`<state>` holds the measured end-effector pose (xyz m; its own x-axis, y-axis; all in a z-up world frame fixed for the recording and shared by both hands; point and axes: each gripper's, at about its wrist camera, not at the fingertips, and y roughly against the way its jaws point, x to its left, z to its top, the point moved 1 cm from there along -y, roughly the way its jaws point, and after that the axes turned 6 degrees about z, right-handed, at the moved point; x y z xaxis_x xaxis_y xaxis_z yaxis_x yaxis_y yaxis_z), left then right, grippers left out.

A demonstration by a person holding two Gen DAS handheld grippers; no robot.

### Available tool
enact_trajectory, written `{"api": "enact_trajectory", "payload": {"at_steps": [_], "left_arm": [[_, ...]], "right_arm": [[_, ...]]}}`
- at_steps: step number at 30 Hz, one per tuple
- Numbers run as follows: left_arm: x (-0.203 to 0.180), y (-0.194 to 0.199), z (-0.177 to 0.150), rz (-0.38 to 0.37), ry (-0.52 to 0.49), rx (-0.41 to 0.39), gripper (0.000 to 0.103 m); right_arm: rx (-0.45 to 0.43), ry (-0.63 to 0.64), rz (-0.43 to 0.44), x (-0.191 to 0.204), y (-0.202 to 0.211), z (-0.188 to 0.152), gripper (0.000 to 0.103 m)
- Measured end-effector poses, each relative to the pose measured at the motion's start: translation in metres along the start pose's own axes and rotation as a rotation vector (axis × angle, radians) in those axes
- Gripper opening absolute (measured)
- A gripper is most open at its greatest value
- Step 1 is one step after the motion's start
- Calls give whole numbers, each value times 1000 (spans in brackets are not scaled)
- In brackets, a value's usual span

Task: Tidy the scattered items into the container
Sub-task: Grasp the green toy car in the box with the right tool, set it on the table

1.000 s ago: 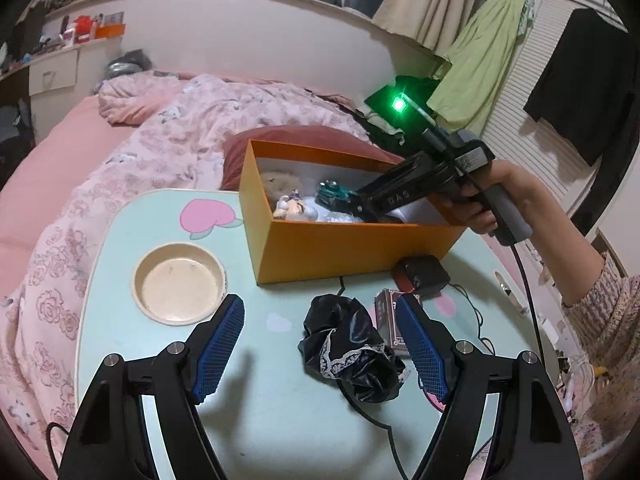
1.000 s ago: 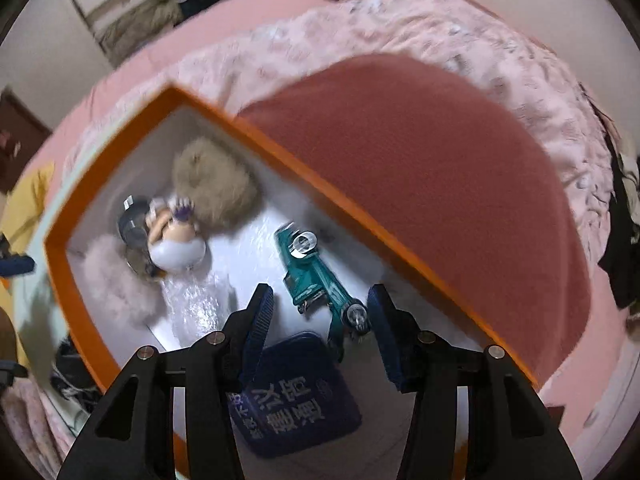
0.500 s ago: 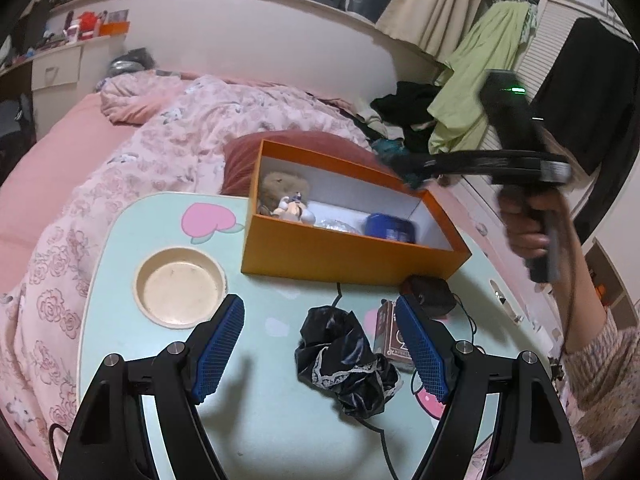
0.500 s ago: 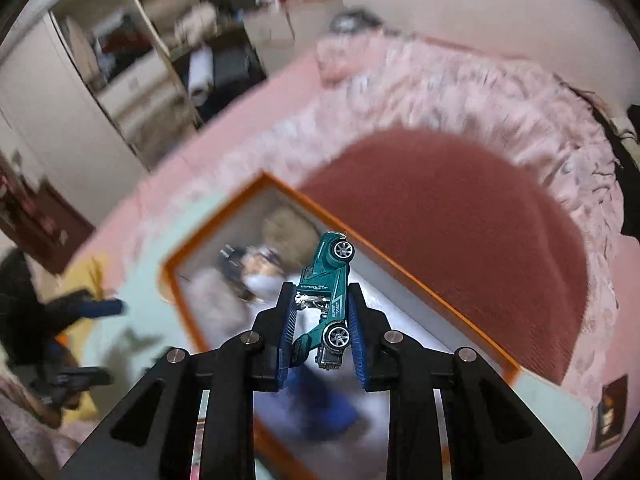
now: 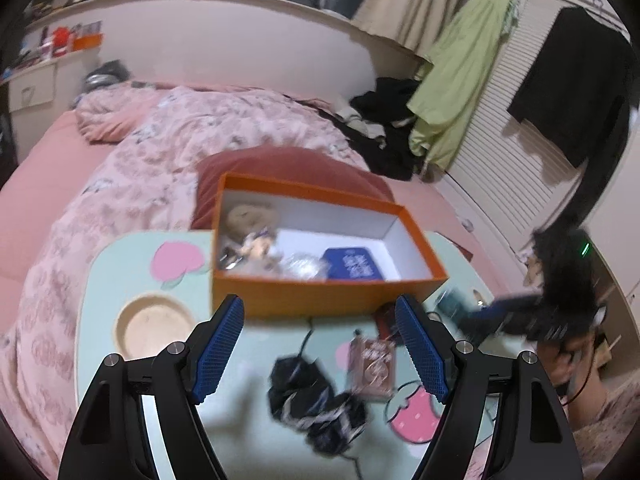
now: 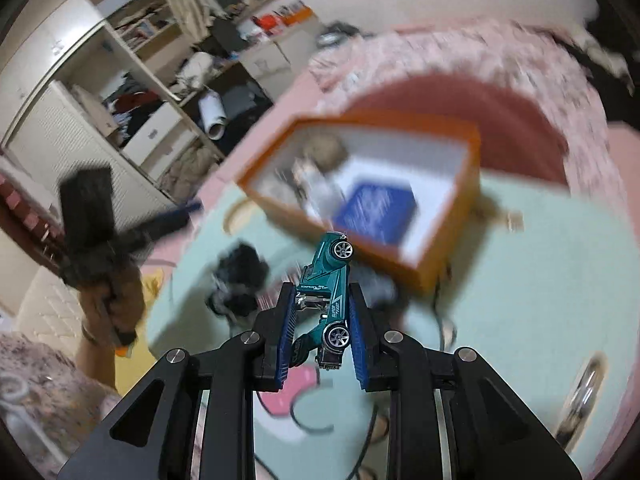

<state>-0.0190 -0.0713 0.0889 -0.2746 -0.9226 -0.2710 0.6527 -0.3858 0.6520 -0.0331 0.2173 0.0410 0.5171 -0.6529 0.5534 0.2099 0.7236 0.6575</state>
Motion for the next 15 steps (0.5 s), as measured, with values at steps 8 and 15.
{"api": "enact_trajectory", "payload": {"at_steps": [8, 15], "left_arm": [[-48, -78, 48, -59, -69, 297, 78], [-54, -145, 56, -81, 11, 547, 69]], "right_arm": [[-14, -61, -15, -2, -21, -29, 28], [-91, -67, -11, -4, 0, -45, 42]]}}
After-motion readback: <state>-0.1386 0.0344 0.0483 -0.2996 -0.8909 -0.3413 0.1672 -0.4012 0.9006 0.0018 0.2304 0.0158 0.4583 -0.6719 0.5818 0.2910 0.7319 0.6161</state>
